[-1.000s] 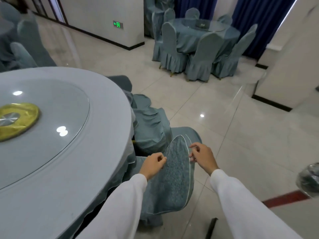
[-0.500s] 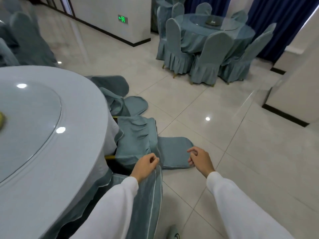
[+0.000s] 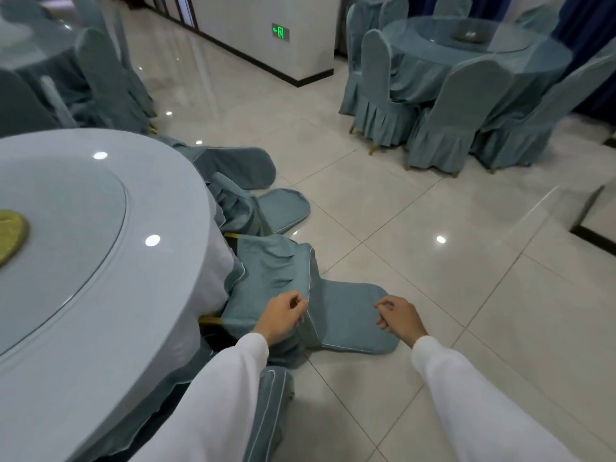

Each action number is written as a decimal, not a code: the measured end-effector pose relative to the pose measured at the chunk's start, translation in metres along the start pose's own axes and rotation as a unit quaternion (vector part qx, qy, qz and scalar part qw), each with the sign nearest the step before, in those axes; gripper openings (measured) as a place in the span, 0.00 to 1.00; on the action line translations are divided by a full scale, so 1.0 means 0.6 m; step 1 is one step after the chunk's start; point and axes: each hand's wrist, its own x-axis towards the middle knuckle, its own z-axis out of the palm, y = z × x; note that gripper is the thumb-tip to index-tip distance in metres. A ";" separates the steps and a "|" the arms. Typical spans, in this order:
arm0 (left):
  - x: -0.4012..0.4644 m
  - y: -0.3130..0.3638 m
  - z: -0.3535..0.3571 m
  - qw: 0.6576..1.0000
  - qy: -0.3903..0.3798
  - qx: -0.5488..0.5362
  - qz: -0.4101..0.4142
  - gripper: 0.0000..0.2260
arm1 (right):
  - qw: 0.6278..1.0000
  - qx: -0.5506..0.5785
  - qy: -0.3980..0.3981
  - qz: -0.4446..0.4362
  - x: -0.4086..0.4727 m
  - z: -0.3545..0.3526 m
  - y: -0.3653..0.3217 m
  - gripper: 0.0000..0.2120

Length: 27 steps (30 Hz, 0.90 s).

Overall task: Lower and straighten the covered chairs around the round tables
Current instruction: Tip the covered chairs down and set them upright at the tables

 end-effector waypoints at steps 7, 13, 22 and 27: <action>0.115 -0.009 0.015 0.999 0.013 -0.021 -0.038 0.10 | 1.000 -0.006 -0.015 -0.018 0.137 -0.020 -0.056 0.08; 0.237 -0.001 0.016 0.999 0.006 -0.016 -0.048 0.09 | 0.994 -0.080 -0.056 -0.040 0.252 -0.062 -0.115 0.10; 0.393 0.074 0.027 0.995 0.028 -0.050 -0.076 0.07 | 0.993 -0.080 -0.070 -0.047 0.411 -0.155 -0.173 0.08; 0.454 0.116 0.065 0.994 0.050 -0.023 -0.097 0.08 | 0.986 -0.107 -0.107 -0.065 0.515 -0.199 -0.162 0.09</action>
